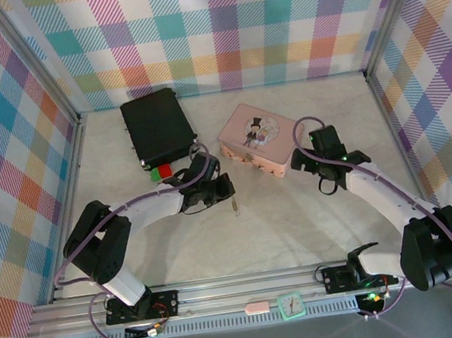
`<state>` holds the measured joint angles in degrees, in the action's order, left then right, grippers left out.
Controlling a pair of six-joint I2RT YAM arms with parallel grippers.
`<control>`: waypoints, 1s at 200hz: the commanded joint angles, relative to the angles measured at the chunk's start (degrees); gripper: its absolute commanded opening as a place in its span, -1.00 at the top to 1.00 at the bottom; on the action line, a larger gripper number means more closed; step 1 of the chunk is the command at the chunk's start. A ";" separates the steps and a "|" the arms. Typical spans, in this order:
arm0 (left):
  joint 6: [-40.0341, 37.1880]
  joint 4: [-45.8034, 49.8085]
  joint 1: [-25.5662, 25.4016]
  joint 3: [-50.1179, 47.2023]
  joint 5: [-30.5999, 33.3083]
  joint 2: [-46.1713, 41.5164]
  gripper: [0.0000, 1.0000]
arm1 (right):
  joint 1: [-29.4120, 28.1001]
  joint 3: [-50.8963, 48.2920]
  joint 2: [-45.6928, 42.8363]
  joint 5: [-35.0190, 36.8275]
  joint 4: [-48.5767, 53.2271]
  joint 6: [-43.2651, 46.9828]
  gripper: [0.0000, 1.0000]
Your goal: Unlock the padlock with the key
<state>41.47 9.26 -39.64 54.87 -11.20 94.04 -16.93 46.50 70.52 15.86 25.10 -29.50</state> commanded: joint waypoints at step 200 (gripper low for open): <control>-25.05 14.23 14.62 2.82 42.23 -16.53 -0.63 | 12.20 -18.49 6.93 2.04 -49.57 24.22 -0.98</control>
<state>22.00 23.24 -31.20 60.03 21.78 80.31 -6.76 31.27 75.09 19.33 -6.22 -8.01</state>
